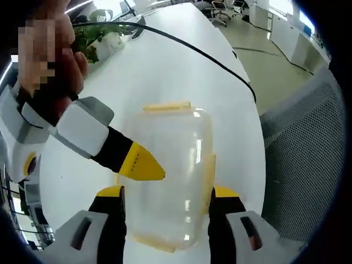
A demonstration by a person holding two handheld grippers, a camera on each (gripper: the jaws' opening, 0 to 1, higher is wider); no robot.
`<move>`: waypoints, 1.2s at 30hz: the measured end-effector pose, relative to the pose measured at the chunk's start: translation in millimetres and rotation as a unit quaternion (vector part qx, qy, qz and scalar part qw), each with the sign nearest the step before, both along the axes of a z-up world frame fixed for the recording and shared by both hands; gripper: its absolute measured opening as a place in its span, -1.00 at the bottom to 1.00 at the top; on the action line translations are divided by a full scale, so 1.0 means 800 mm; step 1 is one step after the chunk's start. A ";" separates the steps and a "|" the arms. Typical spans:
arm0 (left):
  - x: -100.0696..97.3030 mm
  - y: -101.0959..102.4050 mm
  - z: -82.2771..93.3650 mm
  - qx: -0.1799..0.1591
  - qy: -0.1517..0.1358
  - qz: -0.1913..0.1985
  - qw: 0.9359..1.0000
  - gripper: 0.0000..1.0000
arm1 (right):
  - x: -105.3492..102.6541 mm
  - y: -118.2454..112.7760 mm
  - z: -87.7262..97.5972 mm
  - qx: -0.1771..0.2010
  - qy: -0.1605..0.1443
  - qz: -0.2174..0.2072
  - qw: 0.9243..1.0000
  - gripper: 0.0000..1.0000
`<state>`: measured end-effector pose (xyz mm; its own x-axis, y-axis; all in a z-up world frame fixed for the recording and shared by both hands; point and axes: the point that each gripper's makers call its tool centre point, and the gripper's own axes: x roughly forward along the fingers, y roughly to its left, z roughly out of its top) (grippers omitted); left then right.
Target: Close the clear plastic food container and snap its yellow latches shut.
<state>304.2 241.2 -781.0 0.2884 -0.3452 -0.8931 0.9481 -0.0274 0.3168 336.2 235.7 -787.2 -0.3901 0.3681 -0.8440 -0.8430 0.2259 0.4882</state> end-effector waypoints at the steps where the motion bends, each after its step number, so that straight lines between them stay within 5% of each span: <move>1: -0.002 -0.001 0.000 0.004 -0.011 -0.013 1.000 0.08 | 0.001 -0.002 0.001 -0.002 0.001 -0.004 1.000 -0.20; 19: -0.002 -0.001 0.001 0.028 -0.013 -0.018 0.999 0.12 | -0.002 -0.002 0.002 0.007 -0.001 -0.002 1.000 -0.16; 30: -0.002 -0.002 0.002 0.041 -0.019 -0.017 0.999 0.13 | -0.006 0.001 0.003 0.003 -0.031 -0.017 0.999 -0.04; 36: -0.001 -0.002 0.005 0.023 -0.003 -0.002 1.000 0.14 | -0.005 0.005 0.007 0.027 -0.081 -0.019 0.996 0.02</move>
